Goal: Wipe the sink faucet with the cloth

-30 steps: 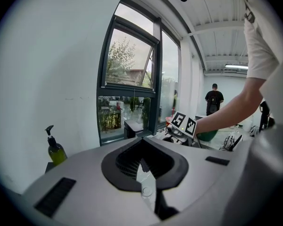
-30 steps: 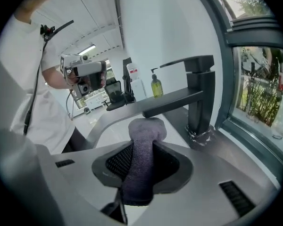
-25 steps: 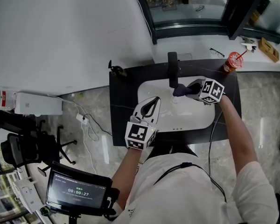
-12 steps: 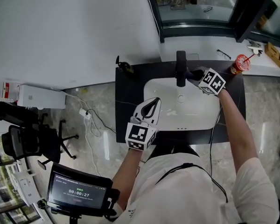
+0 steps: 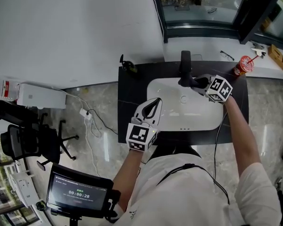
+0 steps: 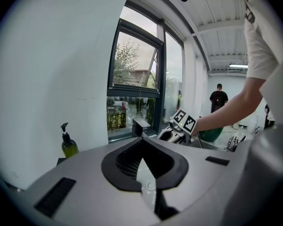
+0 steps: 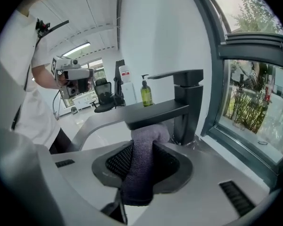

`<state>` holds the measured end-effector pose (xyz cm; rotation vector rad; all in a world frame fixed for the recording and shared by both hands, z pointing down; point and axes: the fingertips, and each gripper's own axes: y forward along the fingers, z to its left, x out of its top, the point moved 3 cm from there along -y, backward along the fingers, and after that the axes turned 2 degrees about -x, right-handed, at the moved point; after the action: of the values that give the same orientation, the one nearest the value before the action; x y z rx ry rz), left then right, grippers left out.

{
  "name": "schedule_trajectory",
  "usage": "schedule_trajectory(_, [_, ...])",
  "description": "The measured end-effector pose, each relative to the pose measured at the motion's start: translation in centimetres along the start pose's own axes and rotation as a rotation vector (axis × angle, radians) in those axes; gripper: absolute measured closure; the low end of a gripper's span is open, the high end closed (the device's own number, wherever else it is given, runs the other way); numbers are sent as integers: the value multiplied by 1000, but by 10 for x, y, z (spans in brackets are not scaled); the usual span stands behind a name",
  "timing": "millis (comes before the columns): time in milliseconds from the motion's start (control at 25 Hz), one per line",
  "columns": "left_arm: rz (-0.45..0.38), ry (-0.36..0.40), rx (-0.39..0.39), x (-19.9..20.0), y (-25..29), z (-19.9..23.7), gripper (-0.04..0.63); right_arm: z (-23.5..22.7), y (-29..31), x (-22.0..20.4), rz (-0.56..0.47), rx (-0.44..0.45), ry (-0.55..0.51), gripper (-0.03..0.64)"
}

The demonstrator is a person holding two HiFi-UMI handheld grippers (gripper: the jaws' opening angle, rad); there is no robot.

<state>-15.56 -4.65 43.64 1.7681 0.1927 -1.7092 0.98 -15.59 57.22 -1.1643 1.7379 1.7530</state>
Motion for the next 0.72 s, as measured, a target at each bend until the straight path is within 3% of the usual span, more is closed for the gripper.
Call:
schedule_trajectory(160, [-11, 7, -40, 2, 6, -9, 600, 19, -7, -7, 20, -3, -3, 503])
schedule_trajectory(320, [-18, 15, -82, 4, 12, -19, 600, 31, -19, -8, 16, -59, 8, 503])
schedule_trajectory(560, [-27, 36, -185, 6, 34, -49, 600, 55, -58, -15, 1, -256, 34, 503])
schedule_trajectory(720, [-25, 52, -293, 5, 54, -81, 600, 74, -86, -34, -27, -368, 113, 503])
